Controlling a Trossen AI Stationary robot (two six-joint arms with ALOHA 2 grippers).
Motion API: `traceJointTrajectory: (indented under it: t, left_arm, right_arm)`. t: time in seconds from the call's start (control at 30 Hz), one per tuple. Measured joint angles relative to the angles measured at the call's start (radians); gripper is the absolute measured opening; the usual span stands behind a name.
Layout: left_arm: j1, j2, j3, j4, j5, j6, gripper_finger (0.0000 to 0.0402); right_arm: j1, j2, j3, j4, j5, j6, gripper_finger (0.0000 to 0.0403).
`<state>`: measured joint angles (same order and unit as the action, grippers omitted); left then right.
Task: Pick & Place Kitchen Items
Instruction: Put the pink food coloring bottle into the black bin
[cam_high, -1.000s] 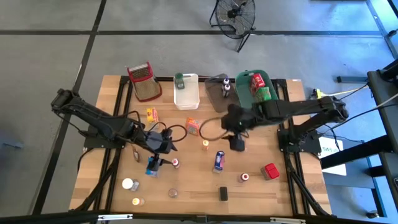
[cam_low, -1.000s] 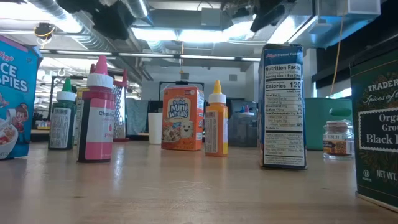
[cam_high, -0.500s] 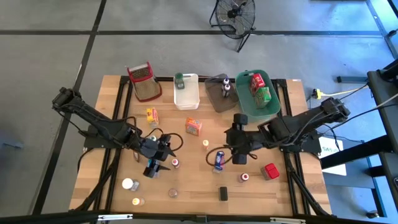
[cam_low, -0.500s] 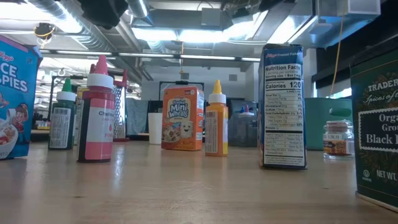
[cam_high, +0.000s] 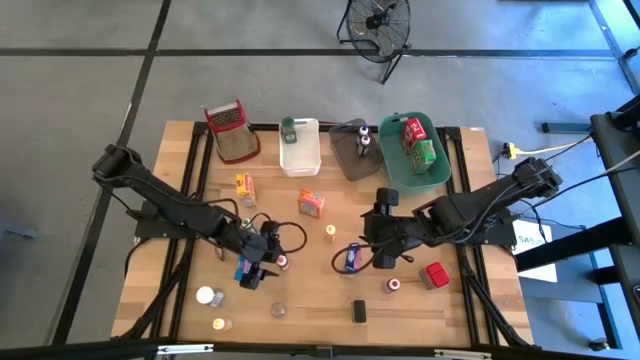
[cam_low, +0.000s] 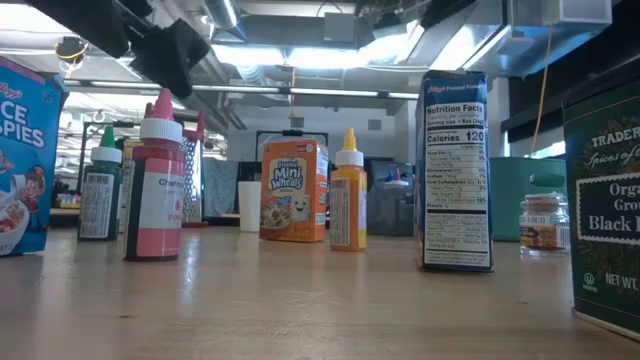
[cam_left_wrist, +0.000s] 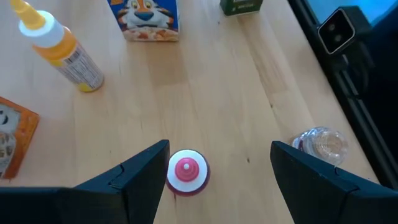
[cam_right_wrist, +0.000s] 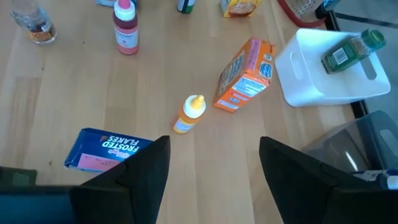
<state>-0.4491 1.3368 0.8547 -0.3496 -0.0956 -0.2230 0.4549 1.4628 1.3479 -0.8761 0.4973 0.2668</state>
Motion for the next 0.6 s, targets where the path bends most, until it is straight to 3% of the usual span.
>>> traceJointTrajectory:
  t: [0.6]
  left_arm:
    - [0.027,0.005,-0.042,-0.003,-0.043,0.008,0.0274]
  right_arm:
    - [0.006,0.000,-0.003,0.024,0.000,0.014,0.0250]
